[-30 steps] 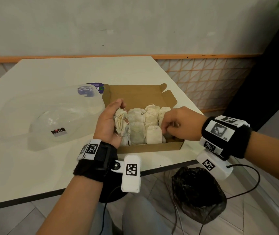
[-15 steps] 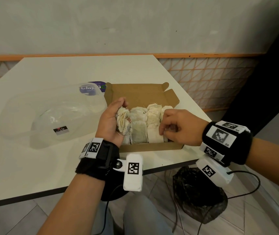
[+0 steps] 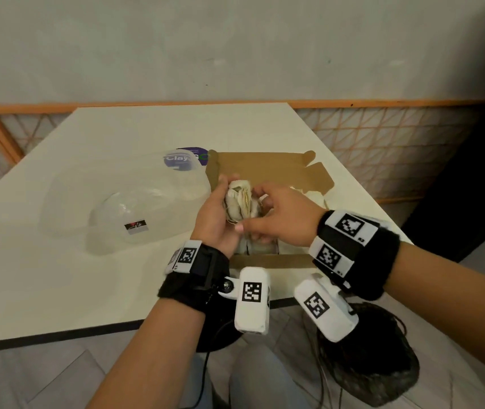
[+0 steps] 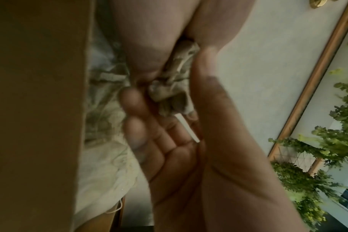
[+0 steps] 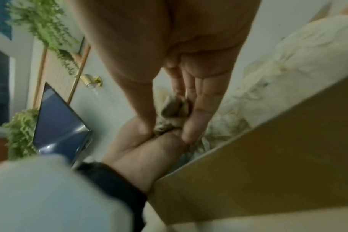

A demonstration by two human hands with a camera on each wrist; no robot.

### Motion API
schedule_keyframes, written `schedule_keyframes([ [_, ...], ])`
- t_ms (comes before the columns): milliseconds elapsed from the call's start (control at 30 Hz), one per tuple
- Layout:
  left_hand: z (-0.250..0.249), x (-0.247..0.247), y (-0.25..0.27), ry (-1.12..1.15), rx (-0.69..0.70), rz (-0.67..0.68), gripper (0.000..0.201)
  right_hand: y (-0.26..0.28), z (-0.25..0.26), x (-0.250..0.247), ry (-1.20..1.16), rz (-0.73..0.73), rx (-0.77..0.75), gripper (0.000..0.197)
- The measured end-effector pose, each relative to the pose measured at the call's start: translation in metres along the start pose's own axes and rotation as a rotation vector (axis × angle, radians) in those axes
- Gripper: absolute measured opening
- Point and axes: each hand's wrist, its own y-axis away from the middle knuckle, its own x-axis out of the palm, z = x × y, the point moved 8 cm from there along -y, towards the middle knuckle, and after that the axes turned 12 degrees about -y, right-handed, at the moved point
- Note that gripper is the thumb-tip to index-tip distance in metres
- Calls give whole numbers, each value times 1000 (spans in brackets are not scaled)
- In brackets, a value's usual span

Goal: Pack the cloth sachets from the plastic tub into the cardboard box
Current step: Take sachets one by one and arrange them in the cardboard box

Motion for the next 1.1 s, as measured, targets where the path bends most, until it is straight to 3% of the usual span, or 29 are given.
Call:
schedule_keyframes([
  [133,-1,15,3,-106,37,155,38,-12,10,-13,-123,-91,-16,26],
  [233,0,8,2,-19,30,103,35,-12,9,-23,-322,-71,33,21],
  [367,0,-4,-1,10,17,15,42,-9,-2,-41,-465,-129,69,31],
  [500,3,0,-2,-153,20,47,43,-8,-2,-45,-206,-161,25,26],
  [567,3,6,-1,-213,45,101,32,-8,2,-35,-14,-115,-12,27],
  [633,4,7,0,-214,57,101,26,-8,3,-27,14,-87,-12,26],
  [767,2,6,-1,-139,35,92,20,-7,-3,-25,-380,-56,51,13],
  [867,1,-2,-4,-104,19,30,23,-1,-13,-34,-650,-122,52,5],
  [1000,1,-4,-5,-52,20,12,21,8,-28,-37,-823,-193,-8,14],
  [1100,5,-3,-6,-117,6,27,17,11,-32,-30,-792,-170,-55,29],
])
